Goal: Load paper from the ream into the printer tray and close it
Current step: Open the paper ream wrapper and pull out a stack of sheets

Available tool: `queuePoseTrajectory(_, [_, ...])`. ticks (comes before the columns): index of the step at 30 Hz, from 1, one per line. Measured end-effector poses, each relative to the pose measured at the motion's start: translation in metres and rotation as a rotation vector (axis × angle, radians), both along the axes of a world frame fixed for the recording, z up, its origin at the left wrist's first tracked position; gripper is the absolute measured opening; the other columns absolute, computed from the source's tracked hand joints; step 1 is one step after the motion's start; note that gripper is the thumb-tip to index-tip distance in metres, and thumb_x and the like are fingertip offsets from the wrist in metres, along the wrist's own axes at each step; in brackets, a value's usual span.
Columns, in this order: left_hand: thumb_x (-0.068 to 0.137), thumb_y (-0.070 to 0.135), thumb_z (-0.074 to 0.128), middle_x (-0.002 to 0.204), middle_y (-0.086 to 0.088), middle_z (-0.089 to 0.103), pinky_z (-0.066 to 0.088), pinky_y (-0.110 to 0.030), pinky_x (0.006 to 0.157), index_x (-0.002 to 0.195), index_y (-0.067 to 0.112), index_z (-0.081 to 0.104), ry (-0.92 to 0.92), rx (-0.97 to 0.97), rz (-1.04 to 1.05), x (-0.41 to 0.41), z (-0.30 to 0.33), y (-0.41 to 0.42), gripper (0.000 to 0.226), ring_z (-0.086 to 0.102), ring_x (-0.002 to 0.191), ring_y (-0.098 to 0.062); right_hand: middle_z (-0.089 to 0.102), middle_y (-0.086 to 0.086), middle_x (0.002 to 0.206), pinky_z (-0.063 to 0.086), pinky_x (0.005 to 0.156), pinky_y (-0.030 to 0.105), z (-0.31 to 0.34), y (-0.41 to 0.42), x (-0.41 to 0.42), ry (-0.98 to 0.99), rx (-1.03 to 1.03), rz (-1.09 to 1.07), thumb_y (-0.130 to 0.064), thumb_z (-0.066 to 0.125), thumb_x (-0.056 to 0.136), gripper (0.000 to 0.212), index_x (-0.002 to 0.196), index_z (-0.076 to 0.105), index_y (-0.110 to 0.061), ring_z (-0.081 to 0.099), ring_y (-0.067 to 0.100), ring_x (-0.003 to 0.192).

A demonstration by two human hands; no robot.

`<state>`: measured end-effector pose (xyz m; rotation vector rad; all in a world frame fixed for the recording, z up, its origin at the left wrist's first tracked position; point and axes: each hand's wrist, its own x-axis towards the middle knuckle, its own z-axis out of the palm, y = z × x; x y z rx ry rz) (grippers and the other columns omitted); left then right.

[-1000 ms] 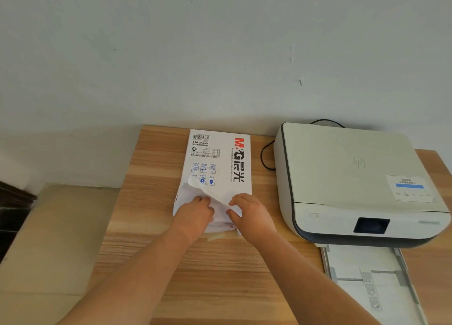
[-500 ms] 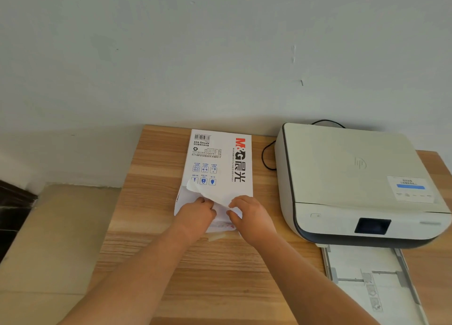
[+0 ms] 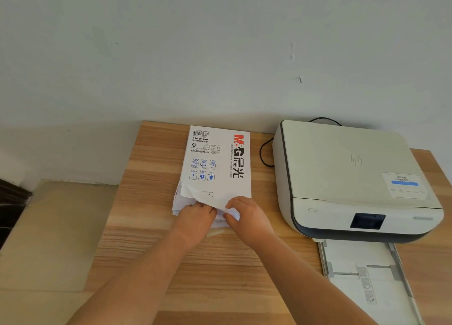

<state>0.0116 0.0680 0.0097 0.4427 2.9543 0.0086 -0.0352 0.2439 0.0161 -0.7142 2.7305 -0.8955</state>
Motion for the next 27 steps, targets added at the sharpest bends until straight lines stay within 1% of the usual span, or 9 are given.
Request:
queuePoseTrajectory(2, [0.030, 0.003, 0.086, 0.067, -0.005, 0.063, 0.040, -0.025, 0.035, 0.065, 0.012, 0.066, 0.017, 0.006, 0.011, 0.011, -0.005, 0.002, 0.041, 0.061, 0.053, -0.021, 0.066, -0.004, 0.109, 0.050, 0.086, 0.032, -0.002, 0.004, 0.006, -0.016, -0.013, 0.005, -0.031, 0.069, 0.086, 0.024, 0.105, 0.068, -0.016, 0.057, 0.015, 0.101])
queuePoseTrajectory(6, [0.033, 0.006, 0.085, 0.069, -0.004, 0.062, 0.045, -0.027, 0.041, 0.067, 0.014, 0.066, 0.042, 0.033, 0.040, 0.032, -0.017, 0.007, 0.041, 0.061, 0.059, -0.020, 0.065, -0.005, 0.113, 0.043, 0.088, 0.022, -0.008, 0.015, 0.023, -0.057, -0.024, -0.061, -0.034, 0.070, 0.085, 0.029, 0.109, 0.068, -0.017, 0.055, 0.011, 0.105])
queuePoseTrajectory(11, [0.022, 0.002, 0.077, 0.067, 0.000, 0.060, 0.042, -0.024, 0.040, 0.062, 0.016, 0.063, 0.015, 0.061, 0.012, 0.063, -0.021, 0.014, 0.045, 0.058, 0.058, -0.017, 0.056, -0.011, 0.114, 0.038, 0.083, 0.018, -0.011, 0.030, 0.045, -0.195, -0.031, -0.359, -0.030, 0.063, 0.091, 0.026, 0.115, 0.063, -0.021, 0.053, 0.009, 0.106])
queuePoseTrajectory(15, [0.027, 0.004, 0.076, 0.068, 0.004, 0.059, 0.043, -0.023, 0.043, 0.065, 0.018, 0.063, 0.032, 0.078, 0.001, 0.080, -0.025, 0.016, 0.043, 0.057, 0.059, -0.014, 0.055, -0.003, 0.119, 0.049, 0.082, 0.032, -0.014, 0.031, 0.054, -0.608, -0.051, -0.673, -0.039, 0.062, 0.090, 0.045, 0.128, 0.050, -0.021, 0.056, 0.017, 0.105])
queuePoseTrajectory(17, [0.032, 0.007, 0.079, 0.069, 0.004, 0.059, 0.046, -0.025, 0.047, 0.067, 0.019, 0.063, 0.050, 0.092, 0.016, 0.083, -0.026, 0.016, 0.041, 0.056, 0.060, -0.014, 0.061, 0.002, 0.115, 0.055, 0.083, 0.040, -0.021, 0.030, 0.055, -0.881, -0.227, -0.801, -0.039, 0.064, 0.087, 0.047, 0.125, 0.051, -0.014, 0.061, 0.025, 0.102])
queuePoseTrajectory(20, [0.060, 0.031, 0.079, 0.082, 0.008, 0.064, 0.049, -0.030, 0.072, 0.077, 0.024, 0.065, 0.143, 0.112, 0.043, 0.084, -0.023, 0.011, 0.023, 0.060, 0.073, -0.013, 0.067, 0.018, 0.102, 0.057, 0.070, 0.041, -0.023, 0.027, 0.053, -1.086, -0.525, -0.886, -0.009, 0.061, 0.091, 0.027, 0.116, 0.059, -0.001, 0.065, 0.034, 0.083])
queuePoseTrajectory(21, [0.070, 0.042, 0.070, 0.092, 0.008, 0.065, 0.046, -0.033, 0.082, 0.085, 0.025, 0.066, 0.172, 0.138, 0.098, 0.084, -0.020, 0.007, 0.023, 0.061, 0.083, -0.014, 0.067, 0.020, 0.099, 0.055, 0.063, 0.040, -0.021, 0.026, 0.053, -1.091, -0.546, -0.888, -0.002, 0.058, 0.091, 0.024, 0.114, 0.060, 0.002, 0.063, 0.033, 0.077])
queuePoseTrajectory(23, [0.079, 0.049, 0.059, 0.111, 0.002, 0.064, 0.043, -0.038, 0.089, 0.101, 0.023, 0.065, 0.191, 0.234, 0.291, 0.083, -0.016, -0.003, 0.034, 0.060, 0.101, -0.020, 0.065, 0.020, 0.097, 0.052, 0.057, 0.037, -0.015, 0.024, 0.053, -1.091, -0.573, -0.890, 0.004, 0.057, 0.090, 0.021, 0.112, 0.059, 0.003, 0.061, 0.031, 0.073])
queuePoseTrajectory(27, [0.089, 0.035, 0.058, 0.125, -0.007, 0.054, 0.046, -0.041, 0.093, 0.122, 0.015, 0.054, 0.021, 0.437, 0.791, 0.079, -0.005, -0.025, 0.039, 0.051, 0.111, -0.027, 0.064, 0.019, 0.099, 0.054, 0.057, 0.036, -0.009, 0.025, 0.053, -1.104, -0.590, -0.895, 0.004, 0.058, 0.091, 0.019, 0.109, 0.058, 0.001, 0.062, 0.030, 0.078])
